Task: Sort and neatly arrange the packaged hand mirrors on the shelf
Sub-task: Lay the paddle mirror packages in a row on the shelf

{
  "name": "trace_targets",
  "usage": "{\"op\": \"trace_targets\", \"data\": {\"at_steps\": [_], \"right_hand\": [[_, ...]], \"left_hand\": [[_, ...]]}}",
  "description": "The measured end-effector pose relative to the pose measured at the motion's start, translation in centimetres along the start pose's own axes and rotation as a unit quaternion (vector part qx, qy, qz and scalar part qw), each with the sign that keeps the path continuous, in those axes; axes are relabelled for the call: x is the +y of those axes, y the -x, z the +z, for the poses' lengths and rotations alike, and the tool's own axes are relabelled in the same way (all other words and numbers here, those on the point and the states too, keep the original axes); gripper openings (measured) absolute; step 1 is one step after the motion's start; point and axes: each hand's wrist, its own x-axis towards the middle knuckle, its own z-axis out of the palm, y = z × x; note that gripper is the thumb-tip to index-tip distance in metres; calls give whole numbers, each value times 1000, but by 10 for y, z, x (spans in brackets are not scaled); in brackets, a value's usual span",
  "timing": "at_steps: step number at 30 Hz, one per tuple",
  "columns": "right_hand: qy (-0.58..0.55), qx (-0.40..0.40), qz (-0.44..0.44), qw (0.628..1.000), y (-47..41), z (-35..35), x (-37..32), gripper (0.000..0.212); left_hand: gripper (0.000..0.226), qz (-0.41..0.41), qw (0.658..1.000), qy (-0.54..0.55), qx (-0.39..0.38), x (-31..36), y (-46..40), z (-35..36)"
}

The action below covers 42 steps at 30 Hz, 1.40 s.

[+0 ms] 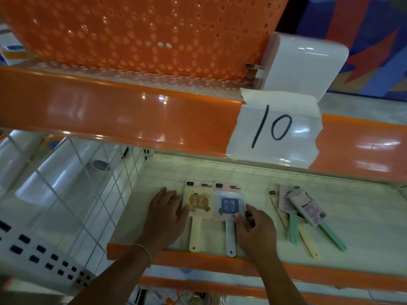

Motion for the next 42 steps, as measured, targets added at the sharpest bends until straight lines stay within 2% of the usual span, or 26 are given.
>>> {"op": "trace_targets", "data": {"at_steps": [2, 8, 15, 21, 34, 42], "right_hand": [[16, -21, -27, 999, -1, 1, 3, 41], [28, -19, -21, 999, -3, 4, 8, 43], [27, -20, -16, 999, -3, 4, 9, 49], [38, -12, -20, 999, -2, 2, 9, 36], [32, -23, -6, 999, -2, 3, 9, 41], [28, -22, -5, 999, -3, 4, 9, 52]], "left_hand": [[69, 11, 1000, -11, -8, 1, 1, 0], [85, 26, 999, -25, -33, 5, 2, -2], [80, 54, 997, -41, -40, 5, 2, -1], [82, 56, 997, -39, -41, 5, 2, -2], [82, 69, 996, -51, -33, 7, 3, -2], [83, 64, 996, -48, -35, 8, 3, -3]]}}
